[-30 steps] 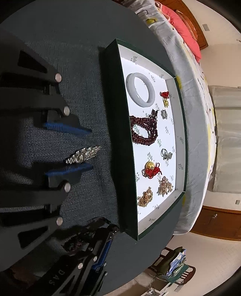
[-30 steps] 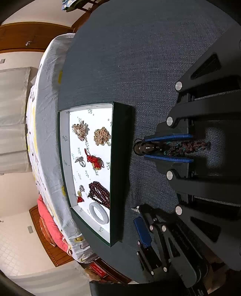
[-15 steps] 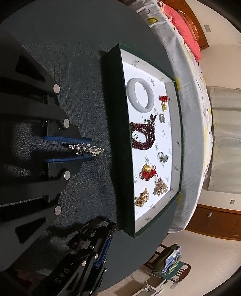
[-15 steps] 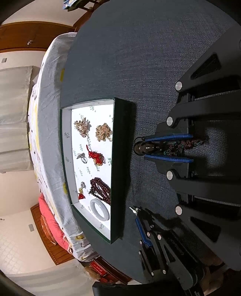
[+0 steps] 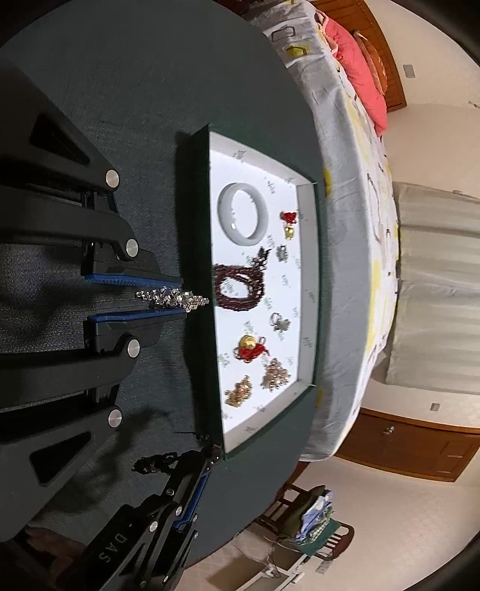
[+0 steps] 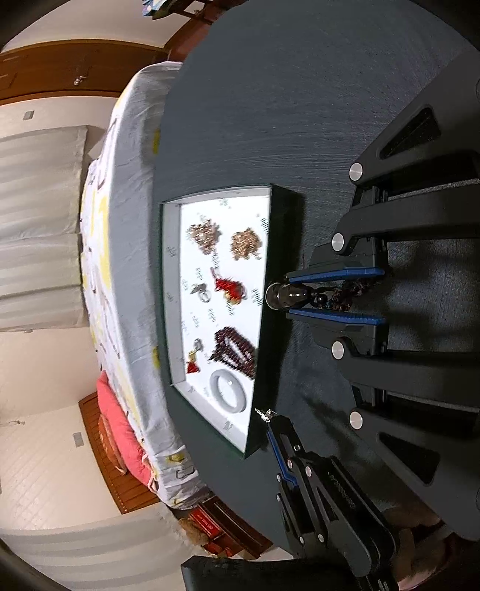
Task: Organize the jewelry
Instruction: 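Carry the rhinestone brooch and necklace over the box with both tools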
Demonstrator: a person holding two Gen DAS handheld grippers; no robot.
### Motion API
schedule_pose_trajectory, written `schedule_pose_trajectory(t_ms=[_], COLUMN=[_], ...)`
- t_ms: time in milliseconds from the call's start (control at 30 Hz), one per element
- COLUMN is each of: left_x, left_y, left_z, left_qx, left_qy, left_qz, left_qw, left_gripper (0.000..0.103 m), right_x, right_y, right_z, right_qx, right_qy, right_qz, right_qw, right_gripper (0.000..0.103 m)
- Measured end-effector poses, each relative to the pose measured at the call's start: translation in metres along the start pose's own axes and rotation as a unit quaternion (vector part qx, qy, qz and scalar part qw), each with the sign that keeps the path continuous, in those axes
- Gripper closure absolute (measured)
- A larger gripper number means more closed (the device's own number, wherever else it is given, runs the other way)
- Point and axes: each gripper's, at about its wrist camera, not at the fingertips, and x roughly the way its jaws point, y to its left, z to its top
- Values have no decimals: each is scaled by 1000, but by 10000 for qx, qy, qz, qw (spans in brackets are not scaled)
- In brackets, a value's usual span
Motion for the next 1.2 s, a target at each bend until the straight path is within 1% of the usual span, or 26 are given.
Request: schedule_pose_trajectory(t_ms=[233,500,667,1033,1200], left_x=[-13,-19,-20,-10,2], left_y=[3,4,5,10,12], left_z=[11,23,36,71,91], left_qx=[-30,0,37,96,124], left_qy=[-207,-357,-482,-727,-866], left_qz=[-6,-12,2,85,155], left_qw=[9998,9994,9988,9973,9960], left_gripper=[91,91,91,91,91], right_x=[-9,-14,-14,-7,9], right_y=[4,8,14,18,15], right_z=[12,27,38,84,105], right_qx=[-25,-93,-177,-347,-318], right_qy=[-183,-349,-445,-858,-964], right_qz=[26,6,5,-8,22], right_qw=[9998,9993,9989,9957,9948], right_gripper=[88,88,88,88,88])
